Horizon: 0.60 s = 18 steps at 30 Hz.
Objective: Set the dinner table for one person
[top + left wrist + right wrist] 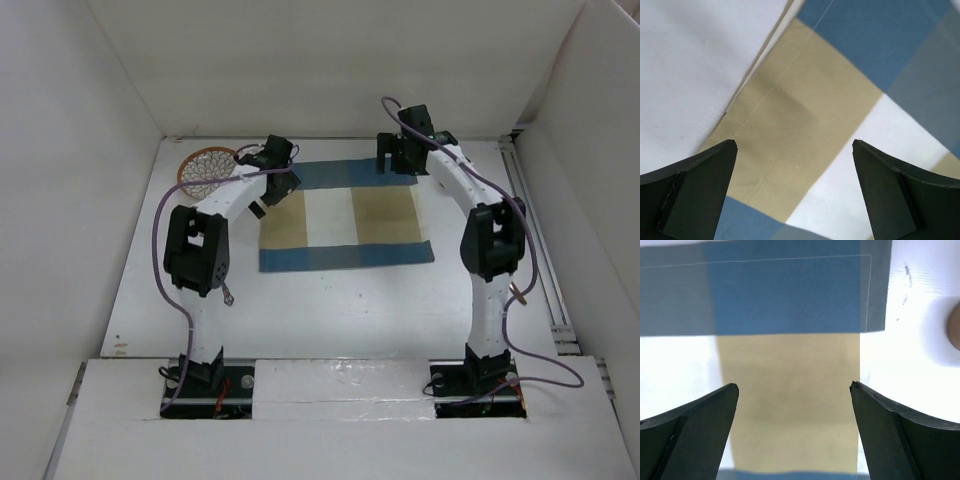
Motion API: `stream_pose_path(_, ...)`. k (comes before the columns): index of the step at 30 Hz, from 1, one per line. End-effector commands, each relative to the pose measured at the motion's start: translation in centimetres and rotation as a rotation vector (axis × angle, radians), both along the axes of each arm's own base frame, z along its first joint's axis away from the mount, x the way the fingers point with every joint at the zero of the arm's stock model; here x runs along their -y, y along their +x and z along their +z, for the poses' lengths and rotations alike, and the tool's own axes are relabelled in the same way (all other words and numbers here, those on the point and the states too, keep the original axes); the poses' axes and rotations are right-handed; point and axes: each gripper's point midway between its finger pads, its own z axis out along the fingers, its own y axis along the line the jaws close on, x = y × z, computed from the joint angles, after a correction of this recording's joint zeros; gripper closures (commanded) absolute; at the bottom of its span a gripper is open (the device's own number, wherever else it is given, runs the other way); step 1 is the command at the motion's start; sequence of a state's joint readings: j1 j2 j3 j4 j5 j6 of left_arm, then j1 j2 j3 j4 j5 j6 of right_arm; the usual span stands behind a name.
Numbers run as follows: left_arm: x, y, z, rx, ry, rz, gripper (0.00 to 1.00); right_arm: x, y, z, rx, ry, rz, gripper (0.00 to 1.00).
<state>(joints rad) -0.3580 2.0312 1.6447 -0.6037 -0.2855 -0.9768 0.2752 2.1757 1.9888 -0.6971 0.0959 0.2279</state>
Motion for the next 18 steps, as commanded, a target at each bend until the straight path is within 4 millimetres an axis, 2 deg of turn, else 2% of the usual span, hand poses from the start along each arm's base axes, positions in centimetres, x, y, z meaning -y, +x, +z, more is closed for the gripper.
stream_pose_path(1,-0.7,0.6,7.7,0.146,0.014,-0.007,0.00,-0.4,-0.9,5.1,0.111,0.015,0.001,0.00)
stream_pose_path(2,-0.7,0.6,8.0,0.144,0.014,-0.007,0.00,-0.5,-1.2,4.9,0.108,0.023,0.009,0.00)
stream_pose_path(5,-1.0,0.0,9.5,0.151,0.016,-0.014,0.00,-0.7,-2.6,2.2,0.056,0.009,0.031,0.00)
stream_pose_path(8,-2.5,-1.3,13.0,0.207,0.051,0.005,0.00,-0.8,-2.9,-1.7,-0.010,-0.007,0.046,0.00)
stream_pose_path(9,-2.8,-2.1,15.7,0.262,0.035,0.002,0.00,-0.8,-2.9,-2.4,-0.016,-0.008,0.046,0.00)
stream_pose_path(12,-4.2,-4.3,18.8,0.332,0.059,-0.026,0.00,-1.0,-3.0,-4.4,-0.036,-0.007,0.052,0.00)
stream_pose_path(13,-4.9,-5.7,21.5,0.403,0.053,-0.023,0.00,-1.0,-3.0,-4.4,-0.036,-0.007,0.052,0.00)
stream_pose_path(14,-5.8,-6.3,22.2,0.424,0.056,-0.017,0.00,-0.9,-3.1,-5.7,-0.061,-0.014,0.052,0.00)
stream_pose_path(15,-6.4,-6.9,21.8,0.425,0.060,-0.021,0.00,-0.5,-3.0,-5.7,-0.061,-0.014,0.043,0.00)
stream_pose_path(16,-7.0,-7.6,21.9,0.428,0.056,-0.030,0.00,-0.4,-3.0,-6.4,-0.073,-0.017,0.043,0.00)
stream_pose_path(17,-8.2,-8.7,22.9,0.454,0.060,-0.021,0.00,-0.3,-3.4,-6.9,-0.087,-0.021,0.043,0.00)
stream_pose_path(18,-8.8,-9.2,22.7,0.450,0.070,-0.020,0.00,-0.1,-3.7,-7.3,-0.096,-0.025,0.030,0.00)
